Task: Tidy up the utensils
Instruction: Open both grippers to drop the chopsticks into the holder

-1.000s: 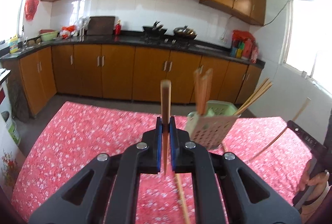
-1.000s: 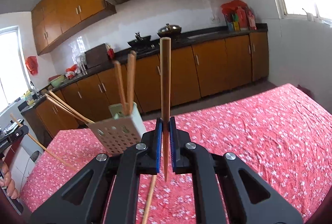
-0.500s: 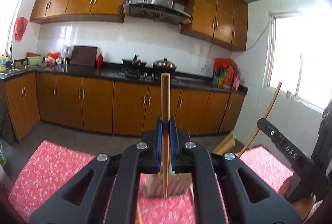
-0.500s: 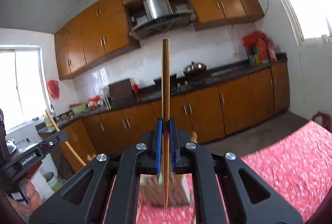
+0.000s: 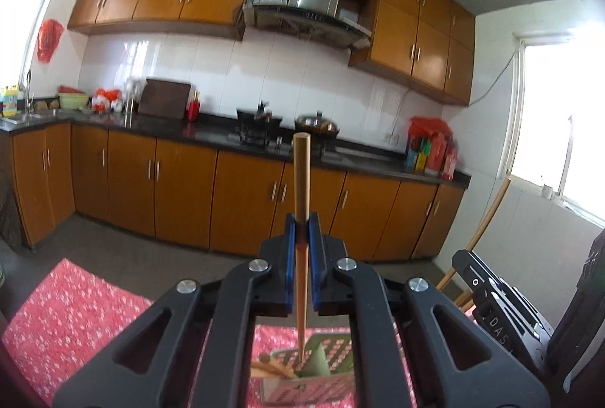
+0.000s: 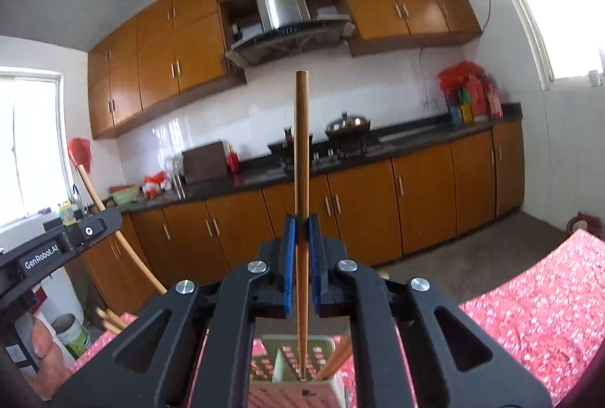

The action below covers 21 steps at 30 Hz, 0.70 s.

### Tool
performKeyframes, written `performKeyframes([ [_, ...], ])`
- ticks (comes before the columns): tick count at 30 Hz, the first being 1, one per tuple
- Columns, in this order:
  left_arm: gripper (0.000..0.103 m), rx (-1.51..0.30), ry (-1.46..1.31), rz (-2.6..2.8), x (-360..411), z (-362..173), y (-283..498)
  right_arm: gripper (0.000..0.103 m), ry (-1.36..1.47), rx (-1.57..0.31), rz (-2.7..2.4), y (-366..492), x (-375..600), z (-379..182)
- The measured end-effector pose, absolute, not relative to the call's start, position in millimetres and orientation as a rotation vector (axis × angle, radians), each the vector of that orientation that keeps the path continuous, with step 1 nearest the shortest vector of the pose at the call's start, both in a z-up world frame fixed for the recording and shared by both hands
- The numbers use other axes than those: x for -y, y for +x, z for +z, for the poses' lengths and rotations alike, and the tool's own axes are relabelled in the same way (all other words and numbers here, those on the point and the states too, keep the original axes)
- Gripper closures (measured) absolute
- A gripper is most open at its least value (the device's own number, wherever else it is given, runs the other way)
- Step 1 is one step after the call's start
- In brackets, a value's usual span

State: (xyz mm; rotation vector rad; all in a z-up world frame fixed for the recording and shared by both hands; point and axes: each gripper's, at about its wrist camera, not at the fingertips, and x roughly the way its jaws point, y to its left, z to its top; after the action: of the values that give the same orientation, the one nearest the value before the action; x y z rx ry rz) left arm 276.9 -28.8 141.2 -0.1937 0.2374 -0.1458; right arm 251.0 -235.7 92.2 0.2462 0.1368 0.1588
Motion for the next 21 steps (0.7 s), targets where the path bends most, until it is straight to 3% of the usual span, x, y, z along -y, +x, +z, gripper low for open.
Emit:
performKeyframes([
  [4, 0.093, -0.281, -0.192, -0.141, 24, 128, 283, 0.092, 0.245, -0.175, 0.166, 248, 235, 84],
  [7, 0.092, -0.278, -0.191, -0.128, 17, 128, 278, 0.073, 0.251, -0.168, 0.163, 241, 238, 89],
  [16, 0.085, -0.276, -0.187, -0.068, -15, 134, 234, 0.070, 0.220, -0.159, 0.136, 197, 252, 102],
  [21, 0.084, -0.329, -0.154, -0.019, -37, 112, 203, 0.067, 0.210, -0.252, 0.103, 173, 265, 79],
])
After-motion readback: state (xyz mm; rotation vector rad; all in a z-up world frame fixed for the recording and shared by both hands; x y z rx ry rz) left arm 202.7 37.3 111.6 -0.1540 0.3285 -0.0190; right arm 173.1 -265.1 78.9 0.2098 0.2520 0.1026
